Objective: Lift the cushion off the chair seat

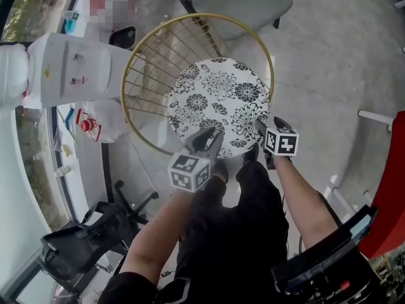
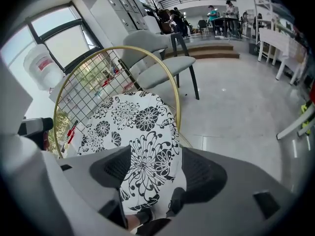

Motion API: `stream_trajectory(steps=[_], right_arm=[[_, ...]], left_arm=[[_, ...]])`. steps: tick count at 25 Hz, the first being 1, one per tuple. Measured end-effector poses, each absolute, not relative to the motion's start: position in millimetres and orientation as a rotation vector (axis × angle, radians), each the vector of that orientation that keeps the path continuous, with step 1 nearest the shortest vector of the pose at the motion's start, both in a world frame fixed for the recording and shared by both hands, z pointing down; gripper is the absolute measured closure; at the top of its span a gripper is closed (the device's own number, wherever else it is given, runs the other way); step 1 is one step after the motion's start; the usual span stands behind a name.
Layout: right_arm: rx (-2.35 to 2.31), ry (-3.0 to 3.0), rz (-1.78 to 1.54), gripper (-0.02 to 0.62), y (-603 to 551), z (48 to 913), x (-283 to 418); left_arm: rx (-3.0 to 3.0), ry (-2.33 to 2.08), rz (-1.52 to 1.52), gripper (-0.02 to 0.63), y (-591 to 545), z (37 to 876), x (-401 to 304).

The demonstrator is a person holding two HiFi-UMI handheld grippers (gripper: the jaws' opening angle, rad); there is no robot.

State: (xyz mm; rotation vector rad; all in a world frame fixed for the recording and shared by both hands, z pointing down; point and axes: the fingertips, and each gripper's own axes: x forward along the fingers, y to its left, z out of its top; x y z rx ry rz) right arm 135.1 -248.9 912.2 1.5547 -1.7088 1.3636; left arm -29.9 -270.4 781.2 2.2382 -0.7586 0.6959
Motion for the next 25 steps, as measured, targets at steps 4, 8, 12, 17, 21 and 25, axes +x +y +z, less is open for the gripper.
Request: stream_trajectory(steps=[4, 8, 12, 17, 21, 25], right_arm=[[1.53, -1.699, 1.383, 0.273, -248, 941, 134], [1.535, -1.691, 1.424, 0.27, -245, 962, 132], [1.537, -1.681, 1.432, 0.27, -245, 975, 131], [1.543, -1.653, 1.447, 0.272, -245, 995, 127], [1.549, -1.634, 1.484, 0.28, -249, 1007, 124], [1.543, -1.644, 1.485, 0.333, -250, 1008, 119]], left_arm=[[2.231, -0.758, 0.709, 0.512, -270, 800, -28], [2.237, -0.749, 0.727, 0.512, -267, 815, -25], [2.236, -0.742, 0.726, 0.512, -267, 824, -26], [2.234, -0.729, 0.768, 0.512, -266, 839, -34], [2.217, -0.745, 0.767, 0.514, -267, 847, -39], [2.227, -0.734, 0.761, 0.534, -265, 845, -35]])
